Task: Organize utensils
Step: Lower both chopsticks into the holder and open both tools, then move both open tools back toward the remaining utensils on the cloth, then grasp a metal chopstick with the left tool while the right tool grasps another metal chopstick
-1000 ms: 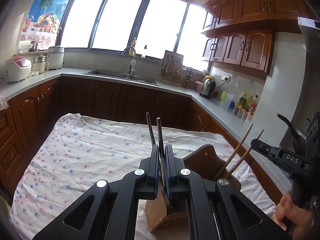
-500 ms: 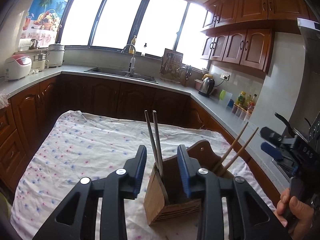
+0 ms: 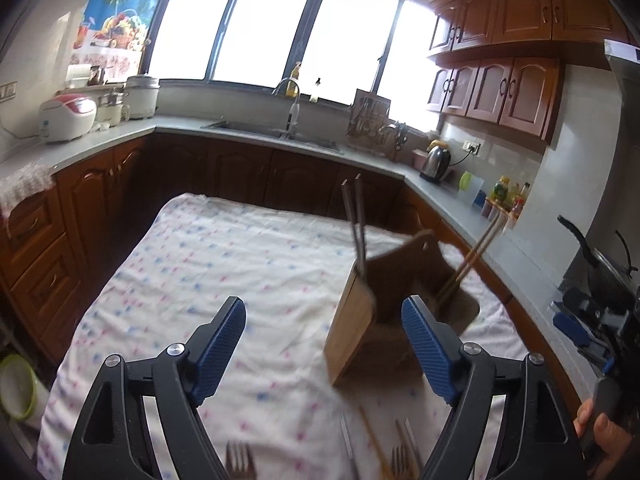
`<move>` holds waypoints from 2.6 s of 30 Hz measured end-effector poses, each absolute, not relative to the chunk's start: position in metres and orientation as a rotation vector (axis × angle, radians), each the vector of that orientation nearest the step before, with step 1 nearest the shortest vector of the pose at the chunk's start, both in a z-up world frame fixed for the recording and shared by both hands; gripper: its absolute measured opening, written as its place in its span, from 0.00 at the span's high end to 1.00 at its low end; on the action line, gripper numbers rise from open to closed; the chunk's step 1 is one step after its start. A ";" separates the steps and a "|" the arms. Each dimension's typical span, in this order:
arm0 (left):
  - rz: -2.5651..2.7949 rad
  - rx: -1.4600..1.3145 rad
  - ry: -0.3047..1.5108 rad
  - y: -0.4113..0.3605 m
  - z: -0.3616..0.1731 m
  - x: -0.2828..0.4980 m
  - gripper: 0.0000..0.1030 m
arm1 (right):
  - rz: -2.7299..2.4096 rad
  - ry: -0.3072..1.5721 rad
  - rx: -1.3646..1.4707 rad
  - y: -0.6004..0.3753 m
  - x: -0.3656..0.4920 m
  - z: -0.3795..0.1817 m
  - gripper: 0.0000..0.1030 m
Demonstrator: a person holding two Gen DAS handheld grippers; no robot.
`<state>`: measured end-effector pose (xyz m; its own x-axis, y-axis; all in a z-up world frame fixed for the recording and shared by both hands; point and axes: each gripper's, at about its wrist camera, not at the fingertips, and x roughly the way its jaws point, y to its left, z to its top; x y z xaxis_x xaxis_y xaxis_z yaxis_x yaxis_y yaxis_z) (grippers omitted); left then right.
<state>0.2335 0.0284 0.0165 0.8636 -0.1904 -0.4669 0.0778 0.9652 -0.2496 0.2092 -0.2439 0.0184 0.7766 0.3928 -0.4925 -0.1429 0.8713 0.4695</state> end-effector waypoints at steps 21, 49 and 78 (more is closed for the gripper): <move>-0.095 -0.232 0.654 0.038 -0.001 0.123 0.19 | 0.269 0.701 0.252 -0.211 0.114 -0.019 0.13; -0.177 -0.149 0.846 -0.014 -0.033 0.184 0.61 | 0.333 0.942 0.255 -0.186 0.161 -0.074 0.70; -0.286 -0.021 1.012 -0.035 -0.070 0.236 0.69 | 0.288 1.092 0.144 -0.186 0.192 -0.107 0.86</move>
